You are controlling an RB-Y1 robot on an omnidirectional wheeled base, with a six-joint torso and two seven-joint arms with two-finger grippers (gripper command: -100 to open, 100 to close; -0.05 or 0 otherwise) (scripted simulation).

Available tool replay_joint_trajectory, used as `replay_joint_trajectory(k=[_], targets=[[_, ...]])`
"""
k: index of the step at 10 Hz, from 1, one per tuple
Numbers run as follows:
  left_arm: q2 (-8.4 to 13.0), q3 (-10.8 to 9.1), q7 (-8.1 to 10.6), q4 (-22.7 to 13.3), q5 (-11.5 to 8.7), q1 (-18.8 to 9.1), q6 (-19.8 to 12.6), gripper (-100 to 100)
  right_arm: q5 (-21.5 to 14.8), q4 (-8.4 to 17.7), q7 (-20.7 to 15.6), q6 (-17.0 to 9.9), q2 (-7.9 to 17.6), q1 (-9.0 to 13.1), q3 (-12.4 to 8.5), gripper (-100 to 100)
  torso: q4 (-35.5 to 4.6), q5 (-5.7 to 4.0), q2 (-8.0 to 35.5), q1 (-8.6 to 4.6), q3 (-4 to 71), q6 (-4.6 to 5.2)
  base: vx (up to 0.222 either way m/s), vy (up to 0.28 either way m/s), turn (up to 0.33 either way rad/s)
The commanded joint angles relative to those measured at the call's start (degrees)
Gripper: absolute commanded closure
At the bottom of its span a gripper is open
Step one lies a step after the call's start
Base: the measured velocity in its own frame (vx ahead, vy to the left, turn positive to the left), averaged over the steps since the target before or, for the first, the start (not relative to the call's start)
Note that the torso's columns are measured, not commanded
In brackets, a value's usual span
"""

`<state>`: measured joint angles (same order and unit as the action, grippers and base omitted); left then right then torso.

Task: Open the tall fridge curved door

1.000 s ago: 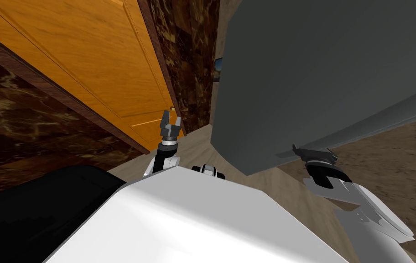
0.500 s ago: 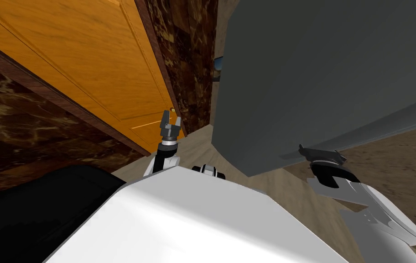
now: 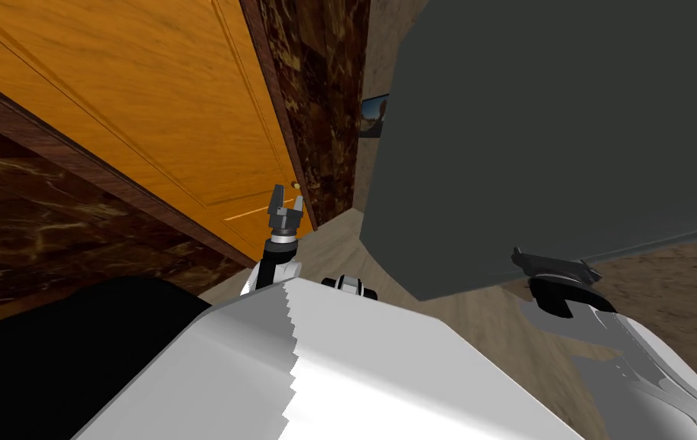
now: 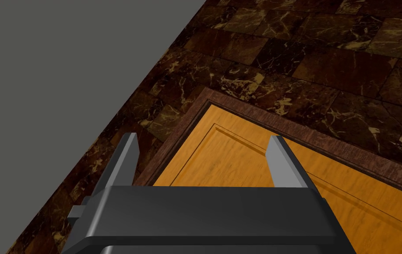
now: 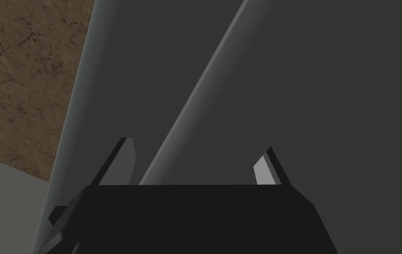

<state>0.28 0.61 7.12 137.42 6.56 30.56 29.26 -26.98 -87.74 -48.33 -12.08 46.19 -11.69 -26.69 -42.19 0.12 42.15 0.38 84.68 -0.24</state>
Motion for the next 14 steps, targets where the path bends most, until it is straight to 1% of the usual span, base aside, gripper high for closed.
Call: replay_joint_trajectory(k=[1,2,4,5,6,7,8,9,10,11,12,13,14], targets=[[0.0,0.0,0.0,0.0,0.0,0.0,0.0,0,-0.55,0.03,-0.5,-1.37,-0.58,-0.11,-0.95,100,0.0,-0.03,0.05,-0.02,-0.05,0.12,-0.07,0.321,-0.076],[0.01,-0.01,0.0,0.0,0.0,0.0,0.0,0,-0.78,0.08,-0.7,-2.33,-0.85,-0.15,-1.55,100,-0.04,0.06,-0.09,-0.33,0.08,0.0,-0.045,0.303,-0.081],[0.0,0.0,0.0,0.0,0.0,0.01,0.0,0,-1.24,0.19,-1.12,-4.25,-1.4,-0.23,-2.76,100,0.0,-0.01,-0.04,-0.06,0.03,0.07,-0.08,0.373,-0.118],[0.0,0.0,0.0,0.0,0.0,0.01,0.0,0,-0.98,-0.02,-0.83,-3.75,-1.28,-0.28,-2.44,100,-0.03,0.01,0.07,-0.09,-0.04,0.16,-0.044,0.181,-0.054],[0.02,-0.02,0.0,0.0,0.0,0.01,0.0,0,-1.46,0.04,-0.98,-5.12,-2.0,-0.49,-3.02,100,-0.14,0.1,0.01,-0.69,0.04,0.09,-0.019,0.184,-0.075],[0.02,-0.02,0.0,0.0,0.0,0.01,0.0,0,-1.99,-0.06,-1.15,-6.13,-2.4,-0.5,-3.69,100,-0.1,-0.02,0.01,-0.48,0.01,0.23,0.012,0.269,-0.135],[0.01,-0.01,0.0,0.0,0.0,0.02,0.0,0,-1.99,-0.06,-1.15,-6.13,-2.4,-0.5,-3.69,100,-0.03,-0.08,0.02,-0.23,-0.05,0.4,0.055,0.273,-0.077],[0.01,-0.01,0.0,0.0,0.0,0.02,0.0,0,-2.53,-0.16,-1.32,-7.14,-2.81,-0.51,-4.37,100,-0.01,-0.07,-0.07,-0.24,0.01,0.2,0.032,0.28,-0.099],[0.01,-0.01,0.0,0.01,0.0,0.02,0.0,0,-2.53,-0.16,-1.32,-7.14,-2.81,-0.51,-4.37,100,0.01,-0.09,-0.07,-0.23,0.02,0.08,0.024,0.214,-0.063],[0.02,-0.02,0.0,0.0,0.0,0.02,0.0,0,-3.06,-0.27,-1.5,-8.16,-3.21,-0.52,-5.04,100,-0.01,-0.05,-0.14,-0.43,0.08,-0.08,-0.02,0.29,-0.066],[0.01,-0.01,0.0,0.0,0.0,0.01,0.0,0,-3.6,-0.37,-1.67,-9.17,-3.61,-0.53,-5.71,100,0.04,-0.11,-0.08,-0.09,0.03,-0.07,-0.006,0.346,-0.107],[0.01,-0.01,0.0,0.01,0.0,0.02,0.0,0,-3.6,-0.37,-1.67,-9.17,-3.61,-0.53,-5.71,100,0.05,-0.1,-0.15,-0.07,0.04,0.04,0.037,0.264,-0.073],[0.02,-0.01,0.0,0.01,0.0,0.02,0.0,0,-4.14,-0.47,-1.84,-10.18,-4.02,-0.54,-6.39,100,0.02,-0.01,-0.25,-0.37,0.17,-0.08,0.026,0.257,-0.076]])
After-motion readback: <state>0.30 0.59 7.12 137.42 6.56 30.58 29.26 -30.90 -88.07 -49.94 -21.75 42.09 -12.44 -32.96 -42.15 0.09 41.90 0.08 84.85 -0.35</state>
